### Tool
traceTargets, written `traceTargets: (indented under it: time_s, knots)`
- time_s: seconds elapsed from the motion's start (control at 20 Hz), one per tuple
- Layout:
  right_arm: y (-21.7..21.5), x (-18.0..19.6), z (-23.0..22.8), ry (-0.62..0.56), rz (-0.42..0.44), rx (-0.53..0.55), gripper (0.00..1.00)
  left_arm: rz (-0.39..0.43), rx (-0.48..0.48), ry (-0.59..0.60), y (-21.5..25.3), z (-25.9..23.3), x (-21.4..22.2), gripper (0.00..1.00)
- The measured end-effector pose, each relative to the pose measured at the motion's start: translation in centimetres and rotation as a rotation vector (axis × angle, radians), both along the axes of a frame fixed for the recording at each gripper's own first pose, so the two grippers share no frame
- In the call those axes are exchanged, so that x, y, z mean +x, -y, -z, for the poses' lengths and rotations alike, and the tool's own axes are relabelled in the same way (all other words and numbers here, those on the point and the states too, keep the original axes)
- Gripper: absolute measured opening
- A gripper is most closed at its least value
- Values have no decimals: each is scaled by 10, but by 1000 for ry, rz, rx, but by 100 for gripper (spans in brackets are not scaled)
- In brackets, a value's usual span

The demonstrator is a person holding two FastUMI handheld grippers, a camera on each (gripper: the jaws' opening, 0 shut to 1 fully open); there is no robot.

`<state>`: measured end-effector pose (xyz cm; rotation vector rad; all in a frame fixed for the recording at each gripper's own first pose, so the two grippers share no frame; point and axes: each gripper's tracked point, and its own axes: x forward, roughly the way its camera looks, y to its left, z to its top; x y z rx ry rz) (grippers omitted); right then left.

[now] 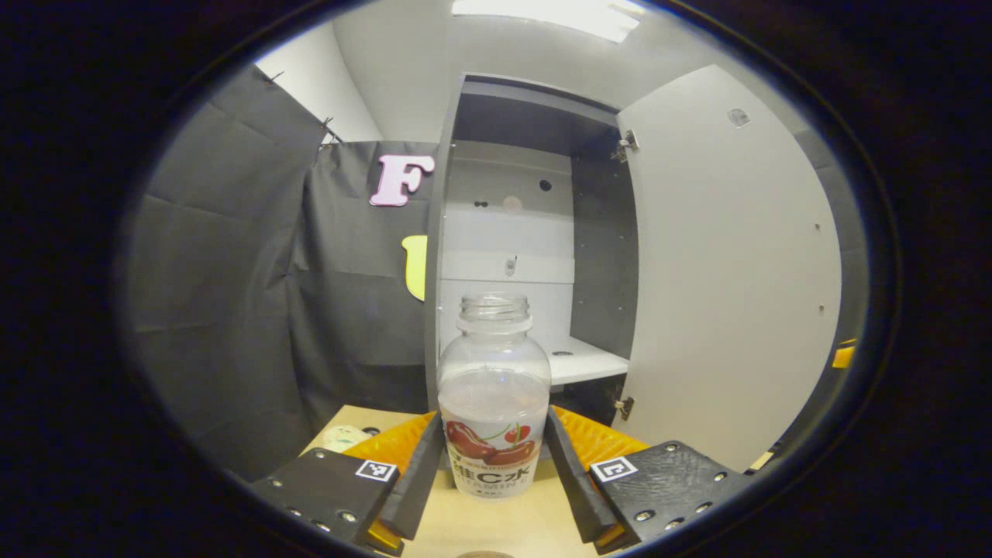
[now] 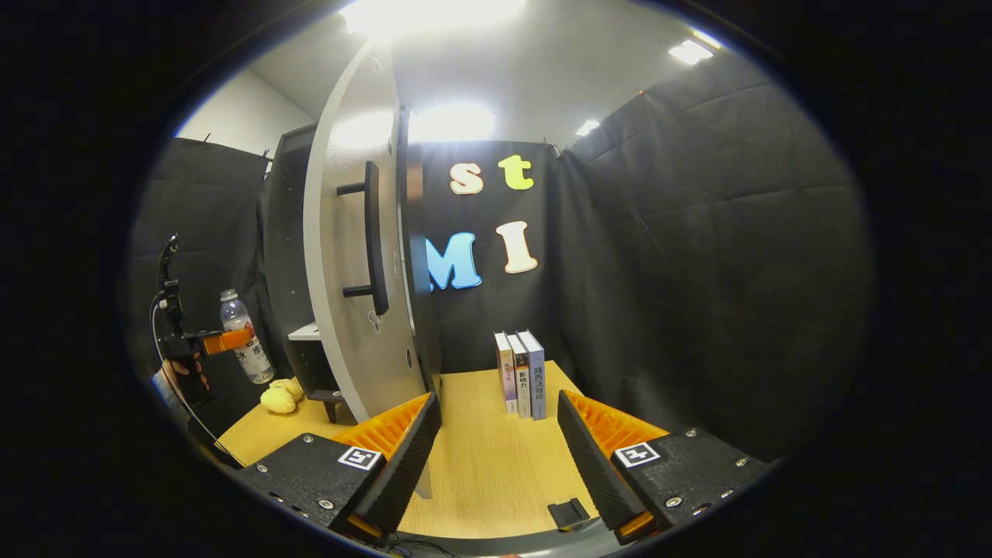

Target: Open the cabinet door with the right hand, grasp the bottle in the cabinet with the left hand and place it on the coaster, then close the cabinet door with the right hand.

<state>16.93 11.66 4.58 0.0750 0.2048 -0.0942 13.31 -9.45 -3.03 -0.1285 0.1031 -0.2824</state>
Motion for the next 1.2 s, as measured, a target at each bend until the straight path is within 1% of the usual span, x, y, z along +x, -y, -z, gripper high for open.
traceTargets:
  time_s: [0.1,0.15,0.2,0.3,0.4,0.5,0.55,0.6,0.65,0.75,0.8,0.95,1.0,1.05,1.15,1.2]
  knots:
    - [-1,0,-1,8,-5,0,94,-6,-22,-26,-1,16,-12,77]
    - [-1,0,-2,11,-6,-2,94,-14,-23,-33,-5,24,-18,76]
    - [-1,0,-3,14,-8,-4,94,-22,-24,-41,-8,32,-24,77]
    - [-1,1,-4,17,-13,-6,94,-34,-23,-63,-12,50,-34,77]
    - [-2,0,-4,14,-17,-5,94,-39,-22,-82,-14,68,-43,74]
    - [-2,-1,-5,15,-17,-8,94,-41,-15,-91,-15,84,-50,76]
    - [-2,-1,-5,15,-19,-7,94,-40,-14,-97,-13,93,-53,74]
    - [-2,-1,-4,10,-20,-8,94,-36,-12,-103,-11,102,-55,76]
    - [-2,-1,-3,5,-19,-11,94,-31,-7,-111,-8,111,-58,74]
    - [0,-3,-4,1,-15,-14,94,-27,-1,-126,-6,128,-61,74]
    - [0,-3,-4,2,-13,-13,94,-30,0,-138,-5,137,-63,76]
    - [0,-3,-1,-10,-12,-17,93,-39,-6,-164,-7,160,-68,76]
    - [1,-4,-1,-15,-11,-18,94,-37,-2,-170,-5,167,-68,74]
    - [1,-5,-2,-17,-10,-18,94,-39,6,-176,-5,176,-68,76]
    - [1,-5,-1,-21,-6,-16,94,-45,23,-180,-7,190,-71,74]
    - [1,-5,0,-23,-4,-15,94,-45,26,-183,-7,198,-73,76]
